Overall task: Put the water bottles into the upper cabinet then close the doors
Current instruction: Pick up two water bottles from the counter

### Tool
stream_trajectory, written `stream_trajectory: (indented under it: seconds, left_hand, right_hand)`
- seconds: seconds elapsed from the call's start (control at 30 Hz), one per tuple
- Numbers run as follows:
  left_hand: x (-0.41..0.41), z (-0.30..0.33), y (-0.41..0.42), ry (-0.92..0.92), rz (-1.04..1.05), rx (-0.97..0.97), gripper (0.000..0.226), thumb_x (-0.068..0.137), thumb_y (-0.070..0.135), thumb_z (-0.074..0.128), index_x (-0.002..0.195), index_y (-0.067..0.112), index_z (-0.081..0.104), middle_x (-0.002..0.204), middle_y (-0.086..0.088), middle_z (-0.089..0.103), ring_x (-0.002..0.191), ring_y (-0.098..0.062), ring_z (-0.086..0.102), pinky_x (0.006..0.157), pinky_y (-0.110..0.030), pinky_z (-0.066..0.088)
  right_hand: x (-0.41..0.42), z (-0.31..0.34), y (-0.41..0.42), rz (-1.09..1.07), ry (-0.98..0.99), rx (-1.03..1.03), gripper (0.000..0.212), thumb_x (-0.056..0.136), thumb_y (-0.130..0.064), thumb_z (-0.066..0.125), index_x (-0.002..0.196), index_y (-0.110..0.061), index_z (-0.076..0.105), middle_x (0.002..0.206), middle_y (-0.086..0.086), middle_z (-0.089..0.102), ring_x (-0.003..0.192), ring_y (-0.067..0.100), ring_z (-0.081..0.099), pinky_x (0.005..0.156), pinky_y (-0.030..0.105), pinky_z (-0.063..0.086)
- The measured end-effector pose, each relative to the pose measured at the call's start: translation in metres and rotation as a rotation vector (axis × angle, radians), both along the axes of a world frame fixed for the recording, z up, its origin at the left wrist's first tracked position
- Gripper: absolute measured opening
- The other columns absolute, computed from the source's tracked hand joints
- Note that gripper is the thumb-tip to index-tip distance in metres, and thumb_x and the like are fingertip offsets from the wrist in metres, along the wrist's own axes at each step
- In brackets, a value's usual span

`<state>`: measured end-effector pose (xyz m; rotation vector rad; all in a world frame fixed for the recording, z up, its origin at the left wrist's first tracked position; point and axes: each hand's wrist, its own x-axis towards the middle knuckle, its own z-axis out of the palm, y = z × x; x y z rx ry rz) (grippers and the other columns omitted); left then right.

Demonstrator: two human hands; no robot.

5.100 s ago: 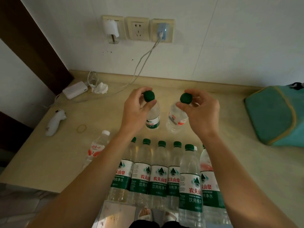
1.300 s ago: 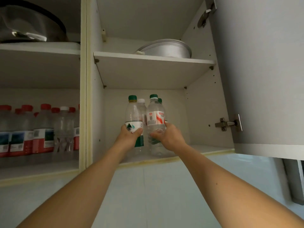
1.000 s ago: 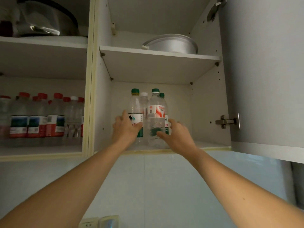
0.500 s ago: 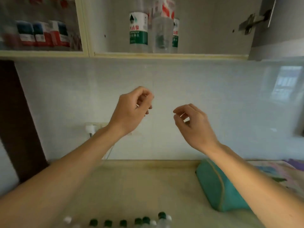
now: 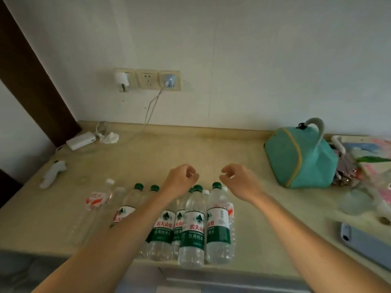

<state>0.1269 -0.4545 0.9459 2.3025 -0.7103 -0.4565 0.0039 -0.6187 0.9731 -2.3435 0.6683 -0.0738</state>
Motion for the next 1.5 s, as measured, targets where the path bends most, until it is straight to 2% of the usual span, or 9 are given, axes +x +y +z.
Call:
stream_trajectory:
  seconds: [0.17, 0.27, 0.47, 0.6, 0.8, 0.9, 1.0, 1.23, 1.5]
  left_hand:
    - [-0.004, -0.037, -0.006, 0.238, 0.087, 0.077, 0.047, 0.096, 0.044, 0.061, 0.13, 0.013, 0.058, 0.124, -0.002, 0.064, 0.098, -0.015, 0.059, 0.071, -0.027, 0.043]
    - [-0.003, -0.047, -0.01, 0.303, 0.149, 0.066, 0.041, 0.093, 0.042, 0.065, 0.123, 0.014, 0.065, 0.114, 0.0, 0.068, 0.085, -0.009, 0.058, 0.061, -0.022, 0.04]
    - [0.007, -0.05, -0.016, 0.379, 0.147, 0.059, 0.039, 0.092, 0.038, 0.069, 0.123, 0.015, 0.064, 0.107, 0.002, 0.063, 0.091, -0.015, 0.06, 0.058, -0.02, 0.041]
    - [0.013, -0.051, -0.007, 0.466, 0.103, -0.048, 0.03, 0.1, 0.029, 0.06, 0.125, 0.014, 0.066, 0.113, 0.003, 0.07, 0.099, -0.013, 0.065, 0.08, -0.028, 0.053]
    - [0.042, -0.026, 0.006, 0.719, 0.071, -0.338, 0.023, 0.1, 0.019, 0.06, 0.12, 0.014, 0.069, 0.108, -0.005, 0.075, 0.093, -0.018, 0.074, 0.077, -0.028, 0.058]
    - [0.056, -0.007, 0.003, 0.675, 0.012, -0.432, 0.021, 0.099, 0.016, 0.061, 0.118, 0.017, 0.07, 0.116, -0.007, 0.072, 0.108, -0.023, 0.069, 0.097, -0.04, 0.055]
    - [0.076, 0.018, -0.004, 0.501, -0.01, -0.525, 0.021, 0.098, 0.019, 0.063, 0.117, 0.022, 0.07, 0.11, 0.0, 0.073, 0.1, -0.013, 0.071, 0.091, -0.029, 0.055]
    - [0.101, 0.04, -0.013, 0.024, -0.055, -0.601, 0.027, 0.095, 0.02, 0.067, 0.122, 0.024, 0.065, 0.116, 0.007, 0.067, 0.103, -0.005, 0.063, 0.086, -0.017, 0.051]
    - [0.106, 0.016, -0.004, 0.009, -0.042, -0.547, 0.036, 0.091, 0.005, 0.07, 0.123, 0.018, 0.063, 0.12, 0.004, 0.064, 0.108, -0.004, 0.063, 0.089, -0.007, 0.047]
  right_hand:
    - [0.003, -0.043, 0.01, -0.15, 0.114, 0.251, 0.051, 0.096, -0.04, 0.062, 0.14, -0.017, 0.05, 0.13, 0.006, 0.06, 0.111, 0.022, 0.06, 0.094, 0.037, 0.051]
    - [0.01, -0.054, 0.014, -0.251, 0.136, 0.368, 0.056, 0.094, -0.044, 0.064, 0.141, -0.016, 0.049, 0.131, 0.007, 0.059, 0.094, 0.017, 0.062, 0.067, 0.03, 0.053]
    - [0.027, -0.07, 0.019, -0.36, 0.115, 0.463, 0.042, 0.09, -0.033, 0.072, 0.122, -0.008, 0.061, 0.103, 0.006, 0.065, 0.089, 0.021, 0.062, 0.069, 0.03, 0.049]
    - [0.034, -0.075, 0.016, -0.449, 0.062, 0.561, 0.019, 0.091, -0.02, 0.071, 0.102, -0.005, 0.066, 0.089, 0.013, 0.074, 0.073, 0.023, 0.065, 0.07, 0.04, 0.057]
    - [0.036, -0.048, 0.012, -0.423, 0.01, 0.603, 0.022, 0.092, -0.015, 0.072, 0.106, 0.001, 0.067, 0.062, 0.002, 0.072, 0.051, 0.01, 0.064, 0.05, 0.022, 0.052]
    - [0.037, -0.023, 0.011, -0.446, -0.125, 0.486, 0.017, 0.092, -0.012, 0.071, 0.105, -0.001, 0.07, 0.08, 0.013, 0.074, 0.067, 0.018, 0.067, 0.065, 0.029, 0.058]
    - [0.038, 0.008, 0.008, -0.461, -0.273, 0.336, 0.025, 0.089, -0.019, 0.075, 0.112, -0.01, 0.07, 0.09, 0.006, 0.076, 0.084, 0.019, 0.071, 0.079, 0.039, 0.059]
    - [0.057, 0.032, 0.022, -0.376, -0.464, 0.116, 0.037, 0.084, -0.02, 0.081, 0.117, -0.019, 0.065, 0.107, -0.004, 0.073, 0.101, 0.011, 0.068, 0.09, 0.026, 0.054]
    - [0.083, -0.007, 0.011, -0.305, -0.478, 0.116, 0.032, 0.086, -0.015, 0.078, 0.111, -0.027, 0.061, 0.092, -0.03, 0.06, 0.089, -0.019, 0.059, 0.08, 0.001, 0.046]
